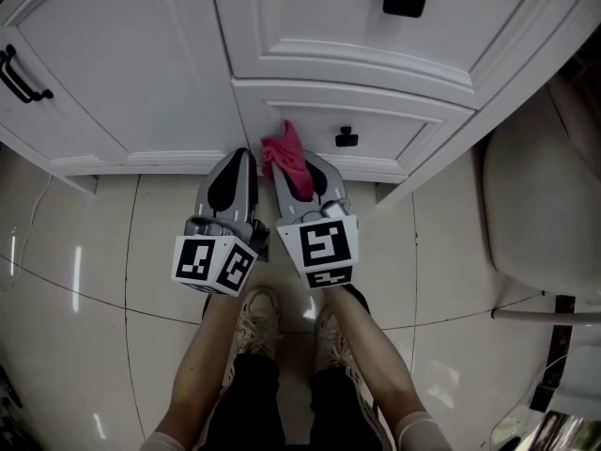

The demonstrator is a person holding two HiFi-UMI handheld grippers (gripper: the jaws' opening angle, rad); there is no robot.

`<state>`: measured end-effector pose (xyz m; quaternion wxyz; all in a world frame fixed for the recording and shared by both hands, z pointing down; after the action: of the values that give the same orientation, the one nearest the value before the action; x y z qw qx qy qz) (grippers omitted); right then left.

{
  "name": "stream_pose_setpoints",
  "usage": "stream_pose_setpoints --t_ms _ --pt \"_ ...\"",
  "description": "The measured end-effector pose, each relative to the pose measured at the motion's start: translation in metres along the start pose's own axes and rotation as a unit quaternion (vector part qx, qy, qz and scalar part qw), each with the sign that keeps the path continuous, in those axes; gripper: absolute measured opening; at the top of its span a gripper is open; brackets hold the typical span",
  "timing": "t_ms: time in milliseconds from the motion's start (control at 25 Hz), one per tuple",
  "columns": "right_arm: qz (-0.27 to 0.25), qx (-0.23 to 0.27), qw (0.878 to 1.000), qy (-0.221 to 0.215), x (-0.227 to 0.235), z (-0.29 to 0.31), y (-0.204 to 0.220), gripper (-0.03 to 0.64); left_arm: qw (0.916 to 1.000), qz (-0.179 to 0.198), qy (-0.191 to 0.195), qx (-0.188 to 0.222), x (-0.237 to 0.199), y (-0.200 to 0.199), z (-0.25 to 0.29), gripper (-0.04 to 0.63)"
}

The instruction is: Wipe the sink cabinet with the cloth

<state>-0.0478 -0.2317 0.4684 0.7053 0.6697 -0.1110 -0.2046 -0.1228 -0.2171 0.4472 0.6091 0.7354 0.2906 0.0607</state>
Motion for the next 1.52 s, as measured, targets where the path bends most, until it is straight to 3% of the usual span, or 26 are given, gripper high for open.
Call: stream_pose_setpoints --t_ms 400,640,800,880,1000,1160,1360,1520 --pt "0.032 0.001 0.986 0.165 0.145 -0.068 0.030 0.061 0.9999 -0.006 -0.011 -0.007 0.001 0.015 -0.005 0.011" --pt "0.040 -0.005 0.976 0.213 0.175 -0.090 0.040 0.061 0.9999 -0.006 -0.013 -0.006 0.003 0.014 -0.005 0.011" --pt "0.103 -0.007 0.957 0.272 0.194 -0.114 0.047 0.060 0.9998 -0.009 -0.019 0.002 0.001 0.011 -0.010 0.011" --pt "0.118 0.013 0.965 0.232 0.167 -0.109 0.037 0.060 0.9995 -0.008 -0.028 0.006 -0.004 0.007 -0.017 0.011" --pt "0.085 0.036 0.990 0.109 0.084 -0.067 0.018 0.060 0.9984 0.001 -0.055 0.016 -0.017 -0.002 -0.032 0.011" --pt "0.042 0.037 0.998 0.000 -0.004 -0.022 0.016 0.060 0.9964 -0.006 -0.080 0.027 -0.032 -0.008 -0.049 0.011" --pt "-0.010 0.001 0.999 -0.035 -0.031 0.012 0.031 0.060 0.9942 -0.023 -0.101 0.030 -0.049 -0.005 -0.063 0.011" --pt "-0.016 -0.005 1.000 -0.008 -0.007 0.000 0.041 0.060 0.9950 -0.025 -0.091 0.030 -0.045 -0.003 -0.060 0.011"
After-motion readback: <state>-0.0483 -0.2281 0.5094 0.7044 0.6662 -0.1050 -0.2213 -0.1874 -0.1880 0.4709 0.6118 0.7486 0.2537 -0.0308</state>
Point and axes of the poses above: the fingertips, and each gripper's own axes: z forward along the fingers, x to its right, y out of its underside, the point moved 3 cm from there along -z, backward along the fingers, and after that the axes turned 8 degrees about y, right-handed, at the moved point
